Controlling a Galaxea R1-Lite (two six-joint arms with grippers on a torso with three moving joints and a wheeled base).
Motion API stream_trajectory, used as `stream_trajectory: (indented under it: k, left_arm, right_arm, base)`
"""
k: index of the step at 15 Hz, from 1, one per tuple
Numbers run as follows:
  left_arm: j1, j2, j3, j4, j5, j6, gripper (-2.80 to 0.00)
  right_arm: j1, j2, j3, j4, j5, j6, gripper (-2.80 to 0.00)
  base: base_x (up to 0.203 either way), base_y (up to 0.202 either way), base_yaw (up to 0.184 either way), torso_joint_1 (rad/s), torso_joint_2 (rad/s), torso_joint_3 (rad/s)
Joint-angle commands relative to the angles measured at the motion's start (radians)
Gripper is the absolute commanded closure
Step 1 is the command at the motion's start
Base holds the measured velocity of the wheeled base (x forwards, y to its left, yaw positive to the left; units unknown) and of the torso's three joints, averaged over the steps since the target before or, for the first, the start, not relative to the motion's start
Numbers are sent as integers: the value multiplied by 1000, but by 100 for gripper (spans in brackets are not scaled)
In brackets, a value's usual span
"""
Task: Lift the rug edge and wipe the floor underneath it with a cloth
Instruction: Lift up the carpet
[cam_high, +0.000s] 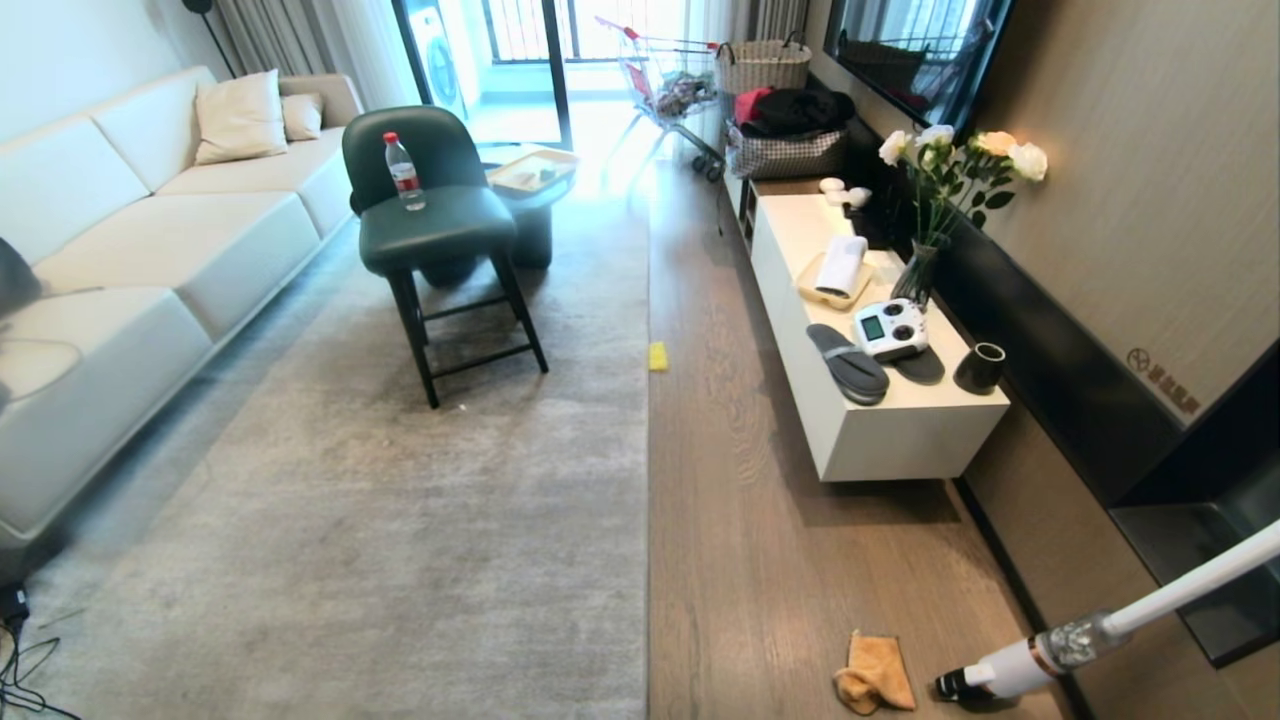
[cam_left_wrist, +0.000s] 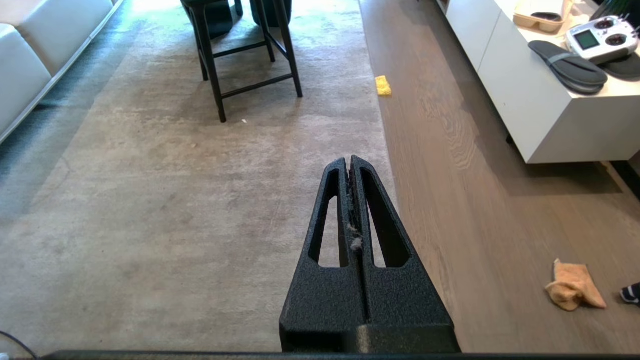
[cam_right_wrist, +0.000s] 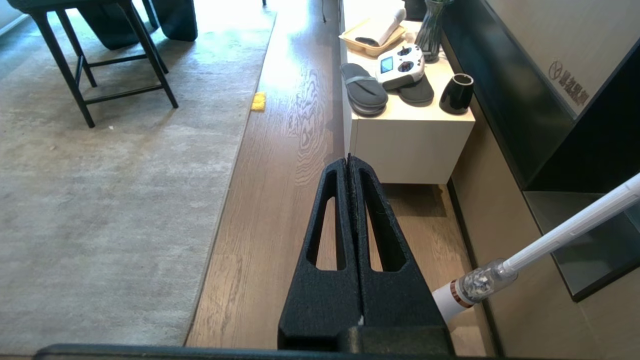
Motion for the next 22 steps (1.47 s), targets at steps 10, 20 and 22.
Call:
stream_trajectory:
  k: [10,20,22]
  left_arm:
    - [0,1,0,-1,0,-1,0]
    - [-1,1,0,-1,0,-1,0]
    - [0,1,0,-1,0,-1,0]
  right_arm:
    - [0,0,0,-1,1,-1,0]
    - [-1,0,0,-1,1,-1,0]
    - [-1,0,0,-1,1,-1,0]
  base:
    - [0,0,0,-179,511,330]
    - [0,0,0,-112,489,367]
    - [0,0,0,-35,454,399]
